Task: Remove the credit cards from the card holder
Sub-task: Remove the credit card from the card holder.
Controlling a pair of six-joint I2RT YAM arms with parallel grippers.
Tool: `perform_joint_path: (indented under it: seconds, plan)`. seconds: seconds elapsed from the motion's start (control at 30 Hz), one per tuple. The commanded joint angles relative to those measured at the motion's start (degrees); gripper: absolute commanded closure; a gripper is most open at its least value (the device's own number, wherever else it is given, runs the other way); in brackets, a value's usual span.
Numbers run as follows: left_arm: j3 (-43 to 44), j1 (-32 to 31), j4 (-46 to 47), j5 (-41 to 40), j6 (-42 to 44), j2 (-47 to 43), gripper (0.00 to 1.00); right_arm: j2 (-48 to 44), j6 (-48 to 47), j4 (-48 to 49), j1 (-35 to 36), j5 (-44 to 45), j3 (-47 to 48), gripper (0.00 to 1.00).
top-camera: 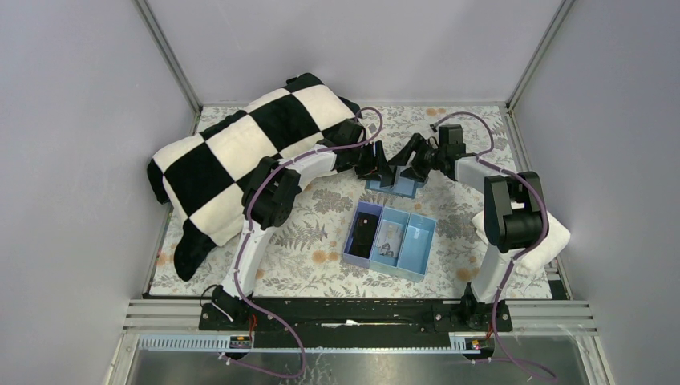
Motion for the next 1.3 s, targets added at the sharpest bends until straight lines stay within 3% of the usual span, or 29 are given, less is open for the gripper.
perform_joint_path:
  seconds: [0.0,0.13,0.37,0.6,0.93,1.27]
  plan:
    - [-0.2,0.3,-1.8,-1.9,1.3,-1.0,0.40,-4.4,-0.5,-4.2,-0.6,8.9,0.4,0.29]
    - [-0.8,0.3,-0.8,-1.5,0.9,-0.6,0.40,-7.5,2.5,-1.5,-4.0,11.4,-4.9,0.29]
    - [-1.0,0.5,-0.7,-1.0,0.9,0.2,0.40,-7.4,1.6,4.0,-4.6,4.7,-6.3,0.29]
    - [-1.1,0.7,-0.7,-1.0,1.1,0.3,0.40,-2.0,1.9,5.7,-3.2,0.8,-3.4,0.49]
    - [-1.3,1.0,-0.8,-0.9,0.8,0.6,0.41,4.2,4.9,8.8,-2.6,0.5,-2.7,0.54]
    - [-1.4,1.0,-0.8,-0.7,0.7,0.7,0.41,7.4,5.1,10.3,-2.0,-1.7,-2.3,0.67]
